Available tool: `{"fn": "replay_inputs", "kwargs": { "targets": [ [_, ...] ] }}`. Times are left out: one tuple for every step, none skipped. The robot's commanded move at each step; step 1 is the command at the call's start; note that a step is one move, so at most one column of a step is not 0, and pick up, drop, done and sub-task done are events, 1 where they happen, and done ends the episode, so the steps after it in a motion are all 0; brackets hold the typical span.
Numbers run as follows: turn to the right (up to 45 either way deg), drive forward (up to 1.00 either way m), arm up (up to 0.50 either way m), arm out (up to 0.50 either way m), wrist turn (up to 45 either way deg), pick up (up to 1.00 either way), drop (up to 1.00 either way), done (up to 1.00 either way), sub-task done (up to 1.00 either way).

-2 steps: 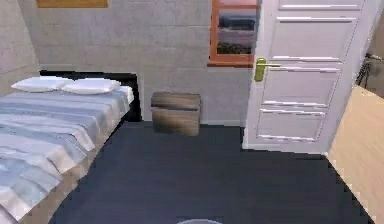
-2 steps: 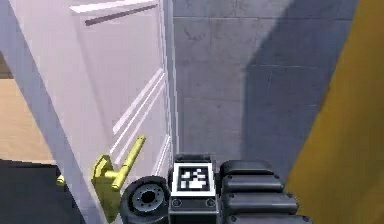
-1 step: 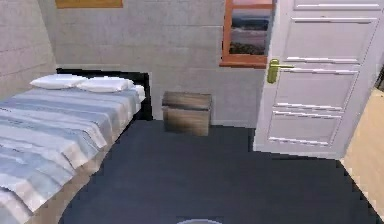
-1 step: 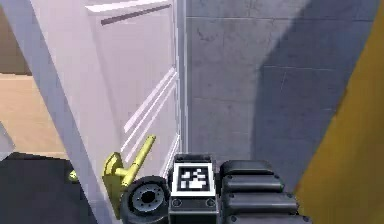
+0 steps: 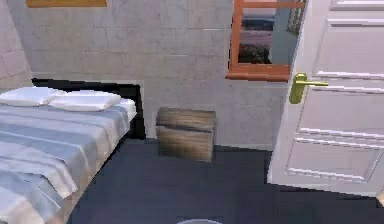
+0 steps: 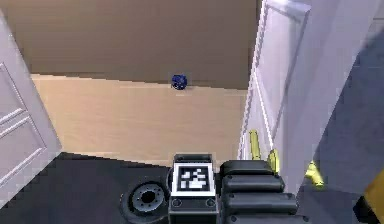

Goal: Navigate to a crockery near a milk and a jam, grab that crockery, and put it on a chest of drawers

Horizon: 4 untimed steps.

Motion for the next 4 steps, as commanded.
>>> {"fn": "replay_inputs", "kwargs": {
  "targets": [
    [45.0, 0.0, 0.0, 0.0, 0.0, 0.0, 0.0, 0.0, 0.0],
    [9.0, 0.0, 0.0, 0.0, 0.0, 0.0, 0.0, 0.0, 0.0],
    [0.0, 0.35, 0.0, 0.0, 0.0, 0.0, 0.0, 0.0, 0.0],
    [15.0, 0.0, 0.0, 0.0, 0.0, 0.0, 0.0, 0.0, 0.0]
  ]
}}
